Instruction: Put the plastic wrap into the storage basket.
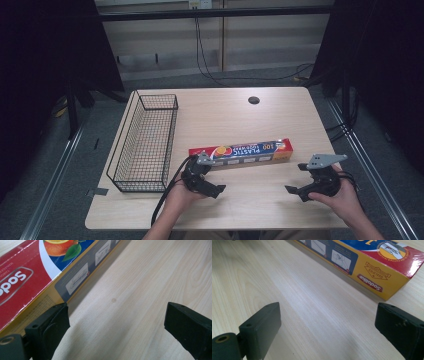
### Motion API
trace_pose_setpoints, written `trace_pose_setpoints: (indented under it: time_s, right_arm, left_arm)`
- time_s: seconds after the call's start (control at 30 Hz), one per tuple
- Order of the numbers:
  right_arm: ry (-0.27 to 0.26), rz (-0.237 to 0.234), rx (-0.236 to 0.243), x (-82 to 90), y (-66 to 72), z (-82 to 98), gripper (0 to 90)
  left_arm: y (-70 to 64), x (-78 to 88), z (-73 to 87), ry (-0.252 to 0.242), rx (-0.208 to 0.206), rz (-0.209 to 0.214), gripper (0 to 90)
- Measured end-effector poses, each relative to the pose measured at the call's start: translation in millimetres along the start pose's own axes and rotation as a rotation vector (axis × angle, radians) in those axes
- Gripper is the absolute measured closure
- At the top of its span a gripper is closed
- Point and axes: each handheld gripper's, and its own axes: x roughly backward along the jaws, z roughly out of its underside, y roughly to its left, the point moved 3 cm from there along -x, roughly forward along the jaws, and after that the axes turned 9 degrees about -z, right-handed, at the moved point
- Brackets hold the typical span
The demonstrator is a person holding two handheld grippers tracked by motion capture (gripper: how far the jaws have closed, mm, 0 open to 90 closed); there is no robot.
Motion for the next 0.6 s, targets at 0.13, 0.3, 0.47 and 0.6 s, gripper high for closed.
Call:
trace_pose_setpoints:
  time_s: [0.13, 0.3, 0.47, 0.6]
  right_arm:
    - [0.0, -0.001, -0.005, 0.3, 0.4, 0.3, 6.6]
    - [-0.003, -0.005, -0.002, 0.0, 1.4, 0.7, 6.7]
    - [-0.012, -0.006, -0.005, 1.1, 3.1, -0.2, 6.7]
    - [-0.008, -0.012, -0.002, 0.4, 4.0, 0.5, 6.7]
  left_arm:
    - [-0.3, 0.5, -2.3, 0.003, -0.009, 0.011, 6.0]
    - [0.0, 2.8, -7.2, -0.004, 0.004, 0.019, 6.2]
    - [0.1, 3.5, -17.2, 0.026, -0.042, 0.032, 6.2]
    - [0.8, 2.3, -29.2, 0.035, -0.064, 0.039, 6.3]
